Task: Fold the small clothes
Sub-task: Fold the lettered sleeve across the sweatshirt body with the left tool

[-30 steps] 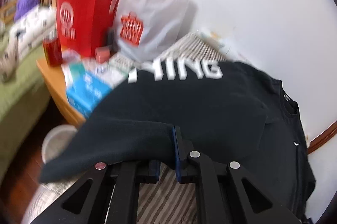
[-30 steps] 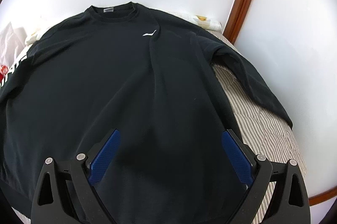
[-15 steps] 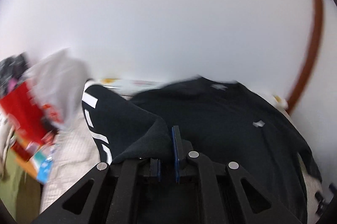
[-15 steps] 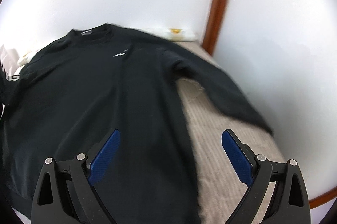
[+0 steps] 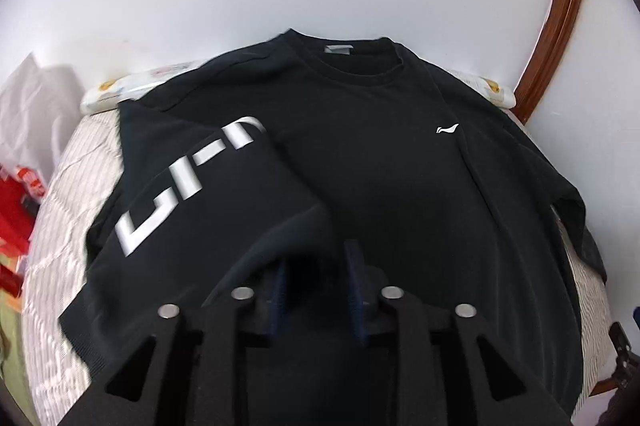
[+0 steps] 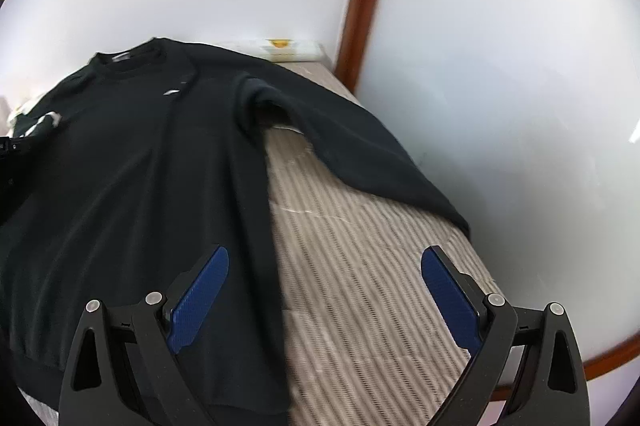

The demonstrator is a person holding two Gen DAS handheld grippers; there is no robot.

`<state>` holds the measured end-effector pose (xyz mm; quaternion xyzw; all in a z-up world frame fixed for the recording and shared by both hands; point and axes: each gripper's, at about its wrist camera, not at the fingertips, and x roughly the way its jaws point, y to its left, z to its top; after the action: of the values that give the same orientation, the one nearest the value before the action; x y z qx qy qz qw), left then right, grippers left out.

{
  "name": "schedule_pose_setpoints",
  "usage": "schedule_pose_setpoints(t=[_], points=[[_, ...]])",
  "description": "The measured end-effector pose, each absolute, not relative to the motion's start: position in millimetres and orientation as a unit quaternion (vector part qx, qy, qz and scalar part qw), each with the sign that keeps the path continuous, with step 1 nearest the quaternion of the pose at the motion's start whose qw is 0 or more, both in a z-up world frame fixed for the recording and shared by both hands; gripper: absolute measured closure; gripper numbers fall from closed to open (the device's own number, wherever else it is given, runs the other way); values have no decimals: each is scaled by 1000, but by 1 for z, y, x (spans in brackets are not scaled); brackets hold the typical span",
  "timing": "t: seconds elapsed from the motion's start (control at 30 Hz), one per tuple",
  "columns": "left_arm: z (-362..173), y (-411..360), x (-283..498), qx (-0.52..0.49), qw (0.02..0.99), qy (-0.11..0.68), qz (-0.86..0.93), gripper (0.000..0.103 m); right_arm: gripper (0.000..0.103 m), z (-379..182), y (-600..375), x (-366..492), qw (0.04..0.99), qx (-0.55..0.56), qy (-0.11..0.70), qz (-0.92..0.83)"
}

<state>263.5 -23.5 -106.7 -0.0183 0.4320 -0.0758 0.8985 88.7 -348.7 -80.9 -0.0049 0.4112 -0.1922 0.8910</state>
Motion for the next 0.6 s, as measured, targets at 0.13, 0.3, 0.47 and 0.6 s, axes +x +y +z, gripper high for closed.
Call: schedule_pose_setpoints(t=[0.13, 0.3, 0.47, 0.6], points=[[-93, 10, 225, -28, 913, 403, -63, 39, 7, -75, -314, 99, 904, -14, 401, -149], [-101, 80, 173, -51, 915, 400, -17, 38, 7, -68, -253, 121, 917, -33, 392, -68], [-133, 128, 145, -76, 896, 437, -3, 38, 8, -65, -175, 154, 925, -61, 375, 29], [-157, 149, 132, -110, 890, 442, -13, 39, 16, -74, -109, 177, 921, -112, 364, 88]])
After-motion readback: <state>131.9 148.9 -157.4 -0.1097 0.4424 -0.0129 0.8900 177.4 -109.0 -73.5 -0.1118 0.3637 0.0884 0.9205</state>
